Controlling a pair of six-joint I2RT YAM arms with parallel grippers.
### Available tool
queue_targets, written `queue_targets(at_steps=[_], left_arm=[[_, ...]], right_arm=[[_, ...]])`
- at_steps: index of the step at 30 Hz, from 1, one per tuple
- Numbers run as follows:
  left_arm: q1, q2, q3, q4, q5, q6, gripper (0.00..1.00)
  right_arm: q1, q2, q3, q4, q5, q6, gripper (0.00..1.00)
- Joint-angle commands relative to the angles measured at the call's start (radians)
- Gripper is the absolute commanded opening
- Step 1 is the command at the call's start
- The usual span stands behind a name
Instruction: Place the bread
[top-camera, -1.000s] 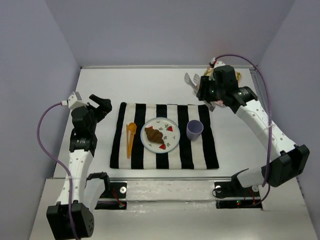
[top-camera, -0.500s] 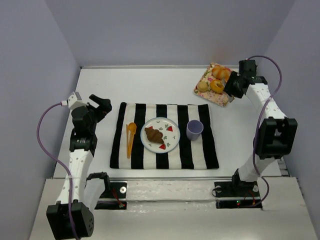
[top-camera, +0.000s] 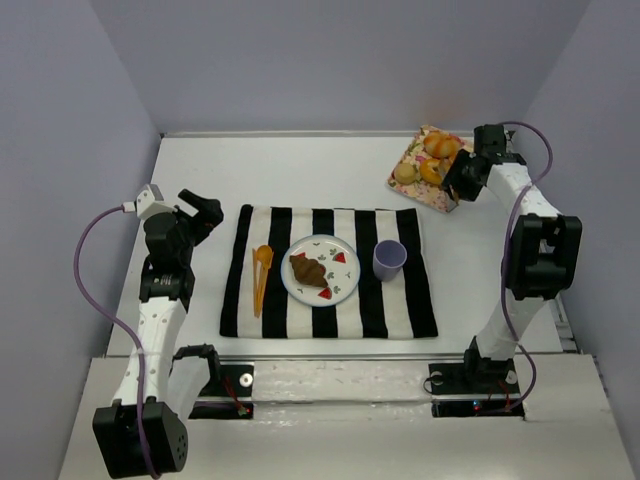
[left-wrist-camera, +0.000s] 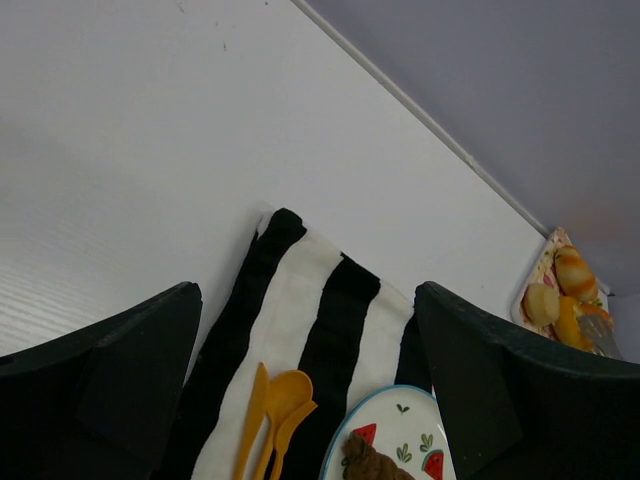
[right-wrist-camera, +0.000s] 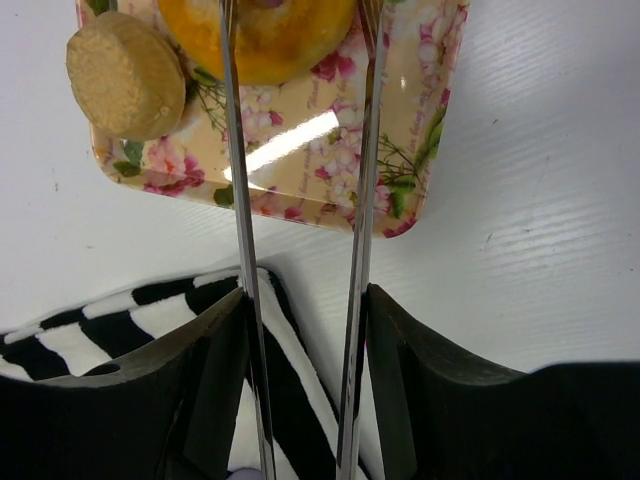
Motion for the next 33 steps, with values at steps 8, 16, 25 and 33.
queue_targets(at_steps=[8,16,25,33], left_arm=[[-0.004,0.005,0.023,0.023,-0.002,0.009,0.99],[-0.002,-0.012,0.024,0.015,-0.009,0.011,0.99],[-0.004,-0.020,0.023,0.013,-0.005,0.008,0.99],[-0.004,-0.026,0.019,0.018,0.003,0.003,0.99]], right_arm=[[-0.040,-0.054,-0.061,0.071,-0.085,0.018,0.48],[-0.059,-0.059,-0.066,0.116,-0.154,0.052,0.23],[-0.060,-0.273,-0.119,0.128,-0.116,0.014,0.07],[-0.046,-0.551,-0.248,0.150,-0.371,-0.075,0.07]])
